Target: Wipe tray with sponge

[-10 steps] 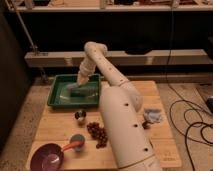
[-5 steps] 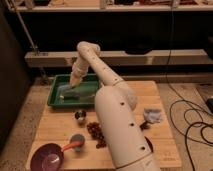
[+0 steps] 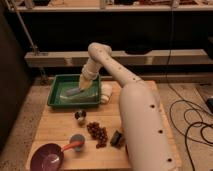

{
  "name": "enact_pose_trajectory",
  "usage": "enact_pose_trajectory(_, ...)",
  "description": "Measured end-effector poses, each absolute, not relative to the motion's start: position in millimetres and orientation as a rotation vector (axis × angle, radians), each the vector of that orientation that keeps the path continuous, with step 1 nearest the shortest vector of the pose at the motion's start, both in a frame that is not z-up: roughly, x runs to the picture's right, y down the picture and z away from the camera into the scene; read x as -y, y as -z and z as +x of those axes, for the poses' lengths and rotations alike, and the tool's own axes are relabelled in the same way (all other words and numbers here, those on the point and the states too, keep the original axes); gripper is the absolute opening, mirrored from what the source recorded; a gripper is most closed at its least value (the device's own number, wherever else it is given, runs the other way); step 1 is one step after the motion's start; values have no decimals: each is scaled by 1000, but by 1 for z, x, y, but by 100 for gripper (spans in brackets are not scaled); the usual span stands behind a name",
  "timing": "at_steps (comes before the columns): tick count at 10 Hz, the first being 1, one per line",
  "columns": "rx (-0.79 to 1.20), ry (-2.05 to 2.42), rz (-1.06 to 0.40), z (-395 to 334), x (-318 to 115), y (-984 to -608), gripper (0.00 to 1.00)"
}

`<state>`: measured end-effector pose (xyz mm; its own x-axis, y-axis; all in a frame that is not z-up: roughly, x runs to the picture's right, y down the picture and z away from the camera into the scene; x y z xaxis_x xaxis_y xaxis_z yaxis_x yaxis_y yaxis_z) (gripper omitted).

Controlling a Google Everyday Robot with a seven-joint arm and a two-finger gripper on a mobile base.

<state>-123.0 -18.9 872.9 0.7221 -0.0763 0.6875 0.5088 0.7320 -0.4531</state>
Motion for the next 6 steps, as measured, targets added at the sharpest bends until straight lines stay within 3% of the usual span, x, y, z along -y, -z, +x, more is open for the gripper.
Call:
enact_pose_trajectory(3, 658, 361, -686, -100, 21, -874, 0)
enact_pose_trajectory(6, 593, 355, -697, -85, 26, -898, 0)
